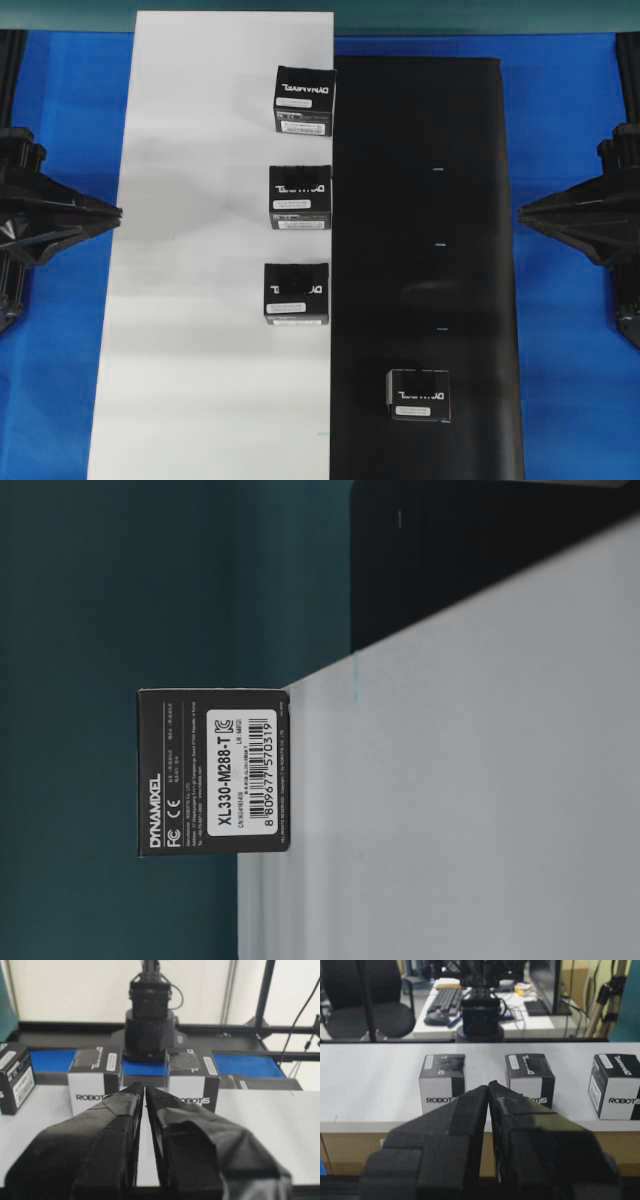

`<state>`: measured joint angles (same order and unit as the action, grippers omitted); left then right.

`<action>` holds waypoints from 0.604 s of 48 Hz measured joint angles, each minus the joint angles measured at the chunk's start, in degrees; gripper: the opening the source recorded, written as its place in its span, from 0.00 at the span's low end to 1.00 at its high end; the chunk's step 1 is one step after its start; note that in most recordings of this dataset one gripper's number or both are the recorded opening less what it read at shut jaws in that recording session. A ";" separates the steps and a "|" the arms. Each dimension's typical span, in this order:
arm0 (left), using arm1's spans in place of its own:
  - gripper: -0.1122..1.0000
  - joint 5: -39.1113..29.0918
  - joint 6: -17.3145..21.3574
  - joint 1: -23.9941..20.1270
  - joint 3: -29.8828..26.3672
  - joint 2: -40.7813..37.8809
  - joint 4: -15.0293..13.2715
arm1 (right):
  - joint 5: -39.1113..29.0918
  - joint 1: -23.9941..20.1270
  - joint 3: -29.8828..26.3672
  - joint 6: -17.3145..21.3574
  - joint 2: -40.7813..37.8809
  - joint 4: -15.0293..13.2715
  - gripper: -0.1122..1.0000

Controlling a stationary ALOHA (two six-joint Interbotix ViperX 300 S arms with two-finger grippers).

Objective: Place the box from the black base onto the white base.
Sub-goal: 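Move the right gripper inward toward the box on the black base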

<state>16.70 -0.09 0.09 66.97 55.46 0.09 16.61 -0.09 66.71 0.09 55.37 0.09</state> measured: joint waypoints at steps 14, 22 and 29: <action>0.11 -3.69 -0.62 3.16 -1.49 0.97 0.62 | -18.02 -3.87 -6.68 1.49 0.09 1.49 0.17; 0.11 -5.98 -0.62 3.16 -2.37 1.85 0.62 | -28.48 -5.98 -11.16 1.67 0.79 1.58 0.18; 0.11 -7.47 -1.41 3.16 -2.55 2.29 0.62 | -34.01 -8.61 -13.45 2.81 0.97 2.29 0.18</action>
<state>9.23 -1.49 3.25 64.42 57.74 0.70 -17.40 -8.70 53.26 2.90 56.34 2.37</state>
